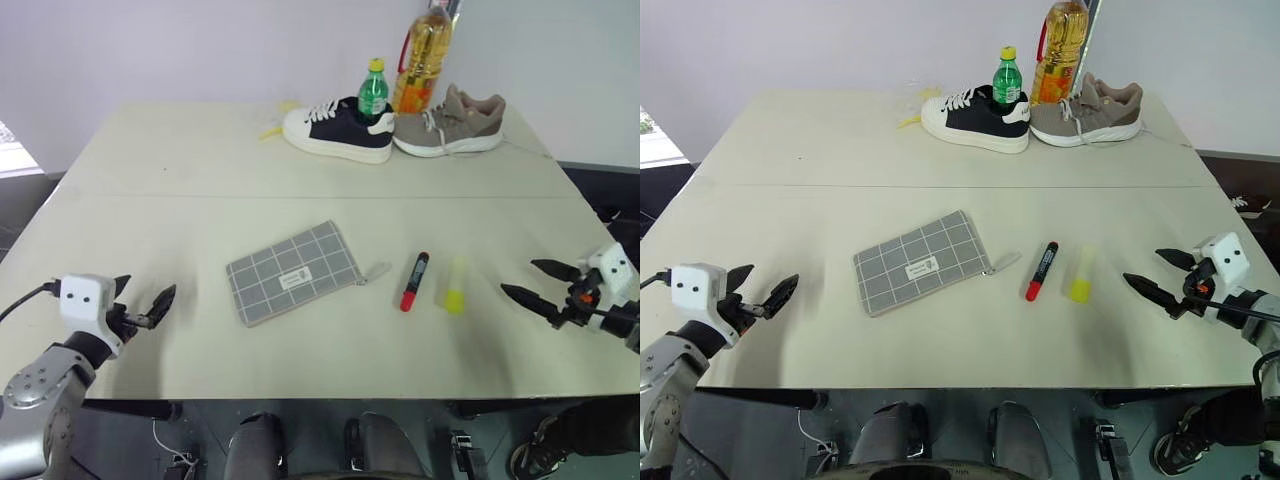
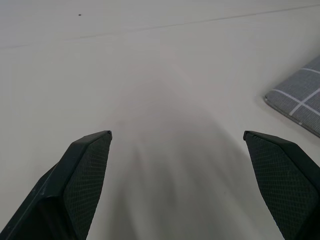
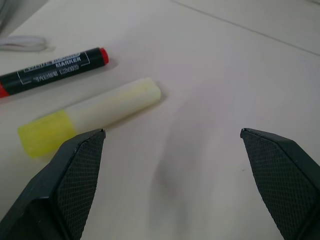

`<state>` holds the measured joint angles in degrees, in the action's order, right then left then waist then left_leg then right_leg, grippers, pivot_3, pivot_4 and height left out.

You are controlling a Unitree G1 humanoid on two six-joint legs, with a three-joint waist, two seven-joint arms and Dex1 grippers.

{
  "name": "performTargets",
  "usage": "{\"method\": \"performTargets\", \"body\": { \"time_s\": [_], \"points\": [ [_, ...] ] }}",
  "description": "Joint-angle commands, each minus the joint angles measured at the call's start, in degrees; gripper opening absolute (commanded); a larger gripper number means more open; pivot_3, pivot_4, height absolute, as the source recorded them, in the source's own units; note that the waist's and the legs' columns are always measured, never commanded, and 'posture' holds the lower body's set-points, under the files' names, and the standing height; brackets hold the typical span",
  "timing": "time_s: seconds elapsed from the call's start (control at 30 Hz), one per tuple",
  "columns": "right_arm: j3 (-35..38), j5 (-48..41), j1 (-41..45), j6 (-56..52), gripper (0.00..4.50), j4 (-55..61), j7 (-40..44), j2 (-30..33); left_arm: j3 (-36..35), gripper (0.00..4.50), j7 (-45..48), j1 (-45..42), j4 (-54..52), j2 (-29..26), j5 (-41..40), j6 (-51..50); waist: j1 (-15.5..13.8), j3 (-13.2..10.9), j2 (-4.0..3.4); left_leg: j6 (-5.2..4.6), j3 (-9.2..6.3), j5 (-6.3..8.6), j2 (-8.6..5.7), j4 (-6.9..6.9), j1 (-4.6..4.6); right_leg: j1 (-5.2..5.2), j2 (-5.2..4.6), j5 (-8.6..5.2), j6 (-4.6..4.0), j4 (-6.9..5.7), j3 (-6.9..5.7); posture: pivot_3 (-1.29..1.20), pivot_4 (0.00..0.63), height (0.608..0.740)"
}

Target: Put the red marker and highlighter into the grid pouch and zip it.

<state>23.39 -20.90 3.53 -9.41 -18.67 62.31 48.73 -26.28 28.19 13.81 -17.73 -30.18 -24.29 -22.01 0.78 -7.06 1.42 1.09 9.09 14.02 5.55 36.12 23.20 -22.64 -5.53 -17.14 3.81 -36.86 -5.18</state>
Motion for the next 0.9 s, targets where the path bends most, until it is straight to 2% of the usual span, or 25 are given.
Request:
{"method": "performTargets", "body": {
  "time_s": [0.03,0.27,0.37,0.5,0.73,0.83,0.9],
  "points": [
    [0.27,-0.33,1.16,1.03,4.50,0.46,0.41,1.14,-1.04,4.45,0.52,0.42,-2.40,-0.92,-0.53,-0.11,0.00,0.00,-0.01,0.00,0.00,0.00,0.00,0.00,0.00,0.00,-0.01,0.00,0.00,0.00,0.00,0.00,0.150,0.705],
    [-1.55,0.16,2.36,0.87,4.50,1.12,-0.71,0.49,-2.04,4.45,-0.36,-0.42,-3.47,-0.14,-2.46,-1.15,-0.01,-0.01,-0.01,0.00,0.00,0.00,0.00,0.00,0.00,0.00,-0.01,0.00,0.00,0.00,0.00,0.00,0.150,0.705],
    [-4.75,2.38,4.69,-1.73,4.50,2.37,-3.59,0.59,-1.71,4.45,-0.64,-0.03,-3.44,-0.35,-1.87,-1.00,0.19,0.00,-0.03,0.00,0.00,0.00,0.00,0.00,0.00,0.03,-0.01,0.00,0.00,-0.01,0.00,0.00,0.150,0.705],
    [-6.01,-0.23,10.24,-6.31,4.50,7.86,-7.90,-3.01,-1.30,4.45,-1.53,0.45,-3.49,0.51,-0.68,0.68,0.37,-0.04,-0.10,0.01,0.00,0.00,0.03,0.00,-0.01,-0.01,0.00,0.01,0.01,-0.08,0.01,0.00,0.150,0.705],
    [-15.21,-1.34,18.26,-14.45,4.50,21.02,-14.30,-12.69,3.38,4.45,-2.18,-1.25,-3.29,1.57,3.85,4.65,-0.05,-0.04,-0.10,0.01,-0.01,0.00,0.03,0.01,0.02,-0.15,-0.01,0.03,0.06,-0.09,0.00,0.00,0.150,0.705],
    [-20.82,-0.01,21.35,-18.16,3.61,22.88,-16.75,-16.86,5.25,4.50,-1.85,-1.24,-3.36,1.26,6.11,6.88,-0.08,-0.04,-0.10,0.01,0.00,0.00,-0.01,0.02,0.09,-0.24,-0.04,0.04,0.06,-0.09,0.00,0.00,0.150,0.705],
    [-24.88,2.00,22.30,-19.03,2.58,23.31,-17.81,-18.70,5.76,4.50,-1.84,-0.98,-3.19,0.99,7.28,7.77,0.02,-0.02,-0.08,0.00,0.01,0.00,-0.02,0.02,0.12,-0.31,-0.05,0.04,0.06,-0.10,0.00,0.00,0.150,0.705]
  ]
}}
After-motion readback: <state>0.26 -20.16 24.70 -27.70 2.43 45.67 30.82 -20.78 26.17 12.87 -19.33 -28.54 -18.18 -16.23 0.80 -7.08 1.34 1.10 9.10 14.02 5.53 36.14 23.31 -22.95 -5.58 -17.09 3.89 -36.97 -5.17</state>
